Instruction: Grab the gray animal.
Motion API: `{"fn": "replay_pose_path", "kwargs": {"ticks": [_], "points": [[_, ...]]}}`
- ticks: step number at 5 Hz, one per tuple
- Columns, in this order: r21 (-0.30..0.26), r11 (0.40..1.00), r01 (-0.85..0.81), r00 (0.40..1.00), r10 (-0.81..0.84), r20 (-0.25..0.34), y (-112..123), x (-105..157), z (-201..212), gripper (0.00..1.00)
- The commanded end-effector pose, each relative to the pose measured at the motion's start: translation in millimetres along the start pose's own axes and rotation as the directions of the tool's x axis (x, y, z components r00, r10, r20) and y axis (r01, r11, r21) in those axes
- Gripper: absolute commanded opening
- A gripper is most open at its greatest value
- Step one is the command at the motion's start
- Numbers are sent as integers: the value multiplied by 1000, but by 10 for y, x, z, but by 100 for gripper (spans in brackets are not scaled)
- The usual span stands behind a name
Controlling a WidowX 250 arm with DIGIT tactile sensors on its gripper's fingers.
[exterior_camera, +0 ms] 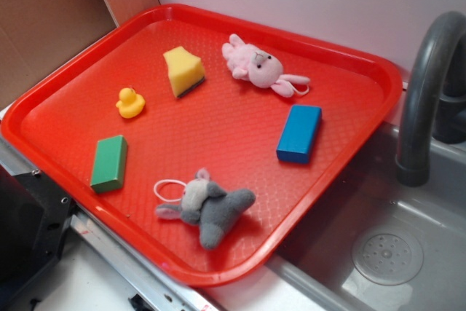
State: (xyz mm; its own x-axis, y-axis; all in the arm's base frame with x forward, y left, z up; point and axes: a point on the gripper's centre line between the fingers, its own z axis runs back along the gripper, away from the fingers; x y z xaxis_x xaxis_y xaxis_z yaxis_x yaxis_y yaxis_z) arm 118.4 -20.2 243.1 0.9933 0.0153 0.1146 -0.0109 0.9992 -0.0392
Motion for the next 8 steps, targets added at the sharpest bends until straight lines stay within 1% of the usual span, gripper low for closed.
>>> {"fn": "replay_pose_path", "kwargs": {"ticks": [1, 2, 3, 4, 5, 6, 7, 8], "points": [[0, 1000, 0, 1000, 0, 0, 0, 0, 0, 100], [31, 967, 252, 968, -253, 8, -437, 146, -49, 100], [48, 872, 486, 873, -487, 11, -789, 201, -163, 100], [94, 711, 697, 717, -695, -61, -1193, 170, -453, 100], [56, 505, 861, 507, -847, -158, -1269, 133, -767, 100], [23, 339, 941, 333, -909, -250, -1237, 99, -1039, 100], [-27, 302, 953, 275, -899, -341, -1151, 122, -1307, 100], [-60, 277, 959, 232, -891, -391, -1131, 121, -1537, 100]]}}
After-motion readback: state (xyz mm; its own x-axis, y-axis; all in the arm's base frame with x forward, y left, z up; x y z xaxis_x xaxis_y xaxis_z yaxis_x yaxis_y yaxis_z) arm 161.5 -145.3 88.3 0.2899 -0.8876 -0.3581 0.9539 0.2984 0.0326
